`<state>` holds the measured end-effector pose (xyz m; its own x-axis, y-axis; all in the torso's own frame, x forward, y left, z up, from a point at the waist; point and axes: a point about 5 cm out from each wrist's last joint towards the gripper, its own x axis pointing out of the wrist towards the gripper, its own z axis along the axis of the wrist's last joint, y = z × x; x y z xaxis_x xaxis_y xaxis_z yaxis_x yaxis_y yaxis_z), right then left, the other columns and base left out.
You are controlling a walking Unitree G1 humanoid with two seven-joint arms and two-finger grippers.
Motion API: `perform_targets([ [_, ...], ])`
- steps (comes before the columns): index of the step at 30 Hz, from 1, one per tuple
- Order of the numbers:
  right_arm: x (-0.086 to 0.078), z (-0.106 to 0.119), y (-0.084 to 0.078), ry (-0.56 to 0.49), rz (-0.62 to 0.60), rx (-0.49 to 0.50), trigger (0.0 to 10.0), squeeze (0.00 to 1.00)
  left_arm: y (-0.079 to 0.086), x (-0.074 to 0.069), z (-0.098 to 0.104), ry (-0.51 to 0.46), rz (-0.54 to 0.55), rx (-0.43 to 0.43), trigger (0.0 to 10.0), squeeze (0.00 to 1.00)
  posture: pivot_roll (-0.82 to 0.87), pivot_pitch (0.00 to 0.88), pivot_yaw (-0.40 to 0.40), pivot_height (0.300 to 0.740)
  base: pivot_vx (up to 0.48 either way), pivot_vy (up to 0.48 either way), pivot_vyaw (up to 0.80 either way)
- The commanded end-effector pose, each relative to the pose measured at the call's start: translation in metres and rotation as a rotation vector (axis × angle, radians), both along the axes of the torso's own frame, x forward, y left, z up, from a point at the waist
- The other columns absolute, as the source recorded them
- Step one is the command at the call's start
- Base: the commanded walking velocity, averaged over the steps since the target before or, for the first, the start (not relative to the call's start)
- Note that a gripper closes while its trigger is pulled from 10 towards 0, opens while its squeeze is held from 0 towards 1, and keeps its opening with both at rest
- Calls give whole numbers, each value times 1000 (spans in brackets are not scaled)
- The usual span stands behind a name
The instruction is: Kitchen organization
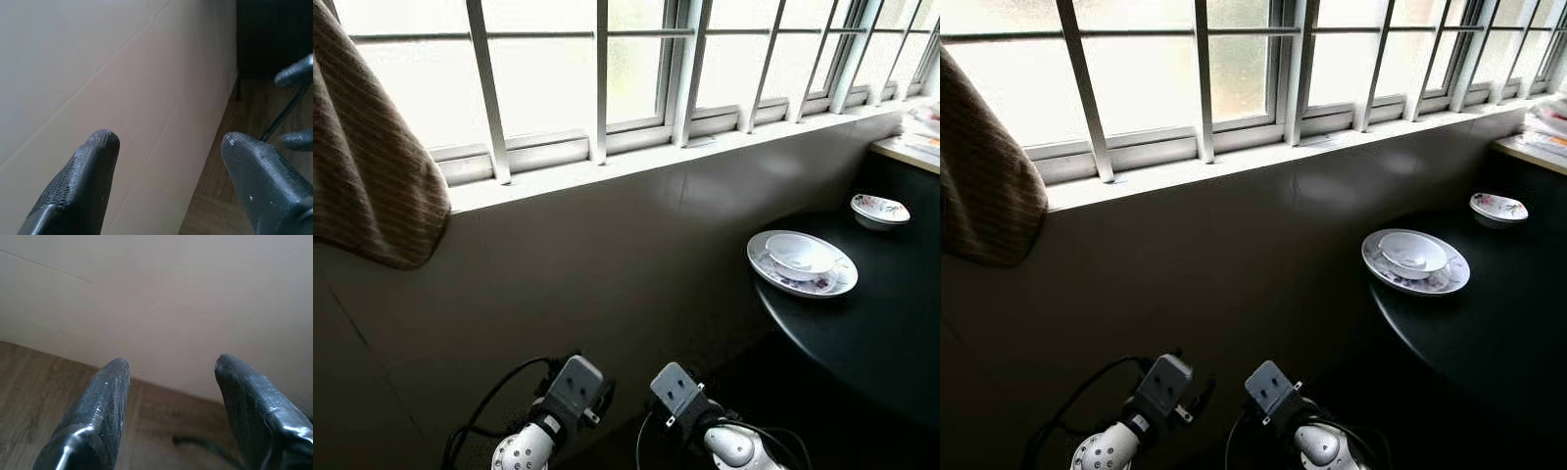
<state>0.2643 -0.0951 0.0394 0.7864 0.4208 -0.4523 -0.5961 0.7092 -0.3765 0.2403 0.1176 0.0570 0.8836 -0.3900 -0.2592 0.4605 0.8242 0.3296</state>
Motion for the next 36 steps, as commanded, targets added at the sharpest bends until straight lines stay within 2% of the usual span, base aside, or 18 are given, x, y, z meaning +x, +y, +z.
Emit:
perform_targets([
  [1, 2, 6, 1, -36, 34, -11, 10000, 0, -3, -1, -5, 21, -5, 20, 10000, 0, -44, 0, -25, 736, 0, 0, 0],
  [8, 9, 19, 5, -135, 53, 6, 10000, 0, -2, 4, -8, 25, 10, 3, 10000, 0, -47, 0, -27, 736, 0, 0, 0],
  [11, 16, 31, 4, -226, 11, 32, 10000, 0, -1, 5, -8, 17, 30, -15, 10000, 0, -46, 0, -28, 736, 0, -434, 0],
  [17, 26, 40, -1, -293, -53, 35, 10000, 0, -2, 5, -8, 16, 38, -23, 10000, 0, -42, 0, -32, 736, 0, -461, 0],
  [27, 37, 50, -1, -346, -73, 51, 10000, 0, -2, 5, -8, 9, 48, -38, 10000, 0, -38, 0, -38, 736, 0, -461, 0],
  [36, 47, 64, -6, -421, -119, 91, 10000, 0, 3, 8, -4, -3, 104, -104, 10000, 0, -38, 0, -40, 736, 0, 0, 0],
])
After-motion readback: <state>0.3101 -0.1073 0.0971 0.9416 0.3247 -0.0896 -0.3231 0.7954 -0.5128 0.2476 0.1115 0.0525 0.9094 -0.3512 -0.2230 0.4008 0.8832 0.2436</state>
